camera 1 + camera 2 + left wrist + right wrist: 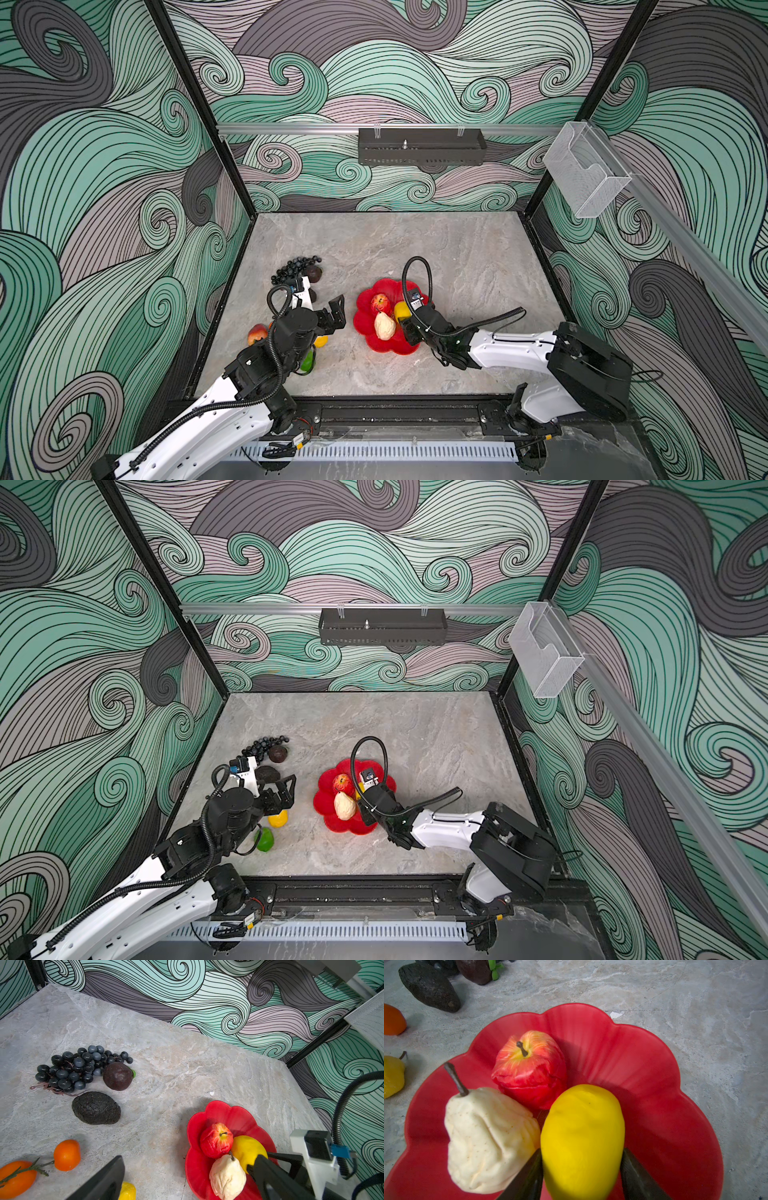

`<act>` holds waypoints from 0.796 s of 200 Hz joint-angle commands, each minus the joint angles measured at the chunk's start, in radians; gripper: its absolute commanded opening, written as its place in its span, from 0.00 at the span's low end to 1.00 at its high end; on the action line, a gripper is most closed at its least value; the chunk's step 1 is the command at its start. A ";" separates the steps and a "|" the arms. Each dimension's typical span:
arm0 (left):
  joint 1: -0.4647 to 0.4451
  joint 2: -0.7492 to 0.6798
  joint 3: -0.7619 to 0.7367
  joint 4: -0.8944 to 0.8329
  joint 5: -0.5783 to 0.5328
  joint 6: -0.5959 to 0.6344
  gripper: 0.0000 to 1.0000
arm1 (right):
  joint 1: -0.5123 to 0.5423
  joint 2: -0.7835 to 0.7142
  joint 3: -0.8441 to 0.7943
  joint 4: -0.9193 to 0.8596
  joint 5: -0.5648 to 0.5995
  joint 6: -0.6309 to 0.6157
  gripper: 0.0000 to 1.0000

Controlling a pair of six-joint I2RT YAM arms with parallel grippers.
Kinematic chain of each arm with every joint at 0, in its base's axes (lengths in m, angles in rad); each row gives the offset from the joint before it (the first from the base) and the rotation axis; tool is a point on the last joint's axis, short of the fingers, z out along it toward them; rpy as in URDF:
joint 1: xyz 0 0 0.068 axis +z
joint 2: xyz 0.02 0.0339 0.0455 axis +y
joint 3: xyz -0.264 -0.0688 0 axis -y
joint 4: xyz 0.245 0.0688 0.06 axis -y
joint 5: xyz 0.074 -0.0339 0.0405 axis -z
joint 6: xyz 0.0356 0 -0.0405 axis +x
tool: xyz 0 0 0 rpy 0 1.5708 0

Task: Place and organize the fake fruits in the fruit bowl
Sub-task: 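Lower the lemon into the bowl with the right gripper while the left withdraws, then open the right gripper and draw it back while the left moves over the avocado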

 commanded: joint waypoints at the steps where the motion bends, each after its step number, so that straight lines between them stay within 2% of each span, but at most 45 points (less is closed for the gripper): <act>1: 0.005 -0.008 0.008 -0.021 -0.040 0.011 0.99 | -0.005 0.012 0.023 -0.027 -0.006 0.022 0.61; 64: 0.006 -0.064 -0.012 -0.035 -0.104 0.000 0.99 | -0.005 -0.018 0.020 -0.049 -0.022 0.045 0.66; 159: 0.006 -0.056 -0.019 -0.044 -0.124 0.002 0.99 | -0.011 -0.048 0.024 -0.069 -0.087 0.085 0.59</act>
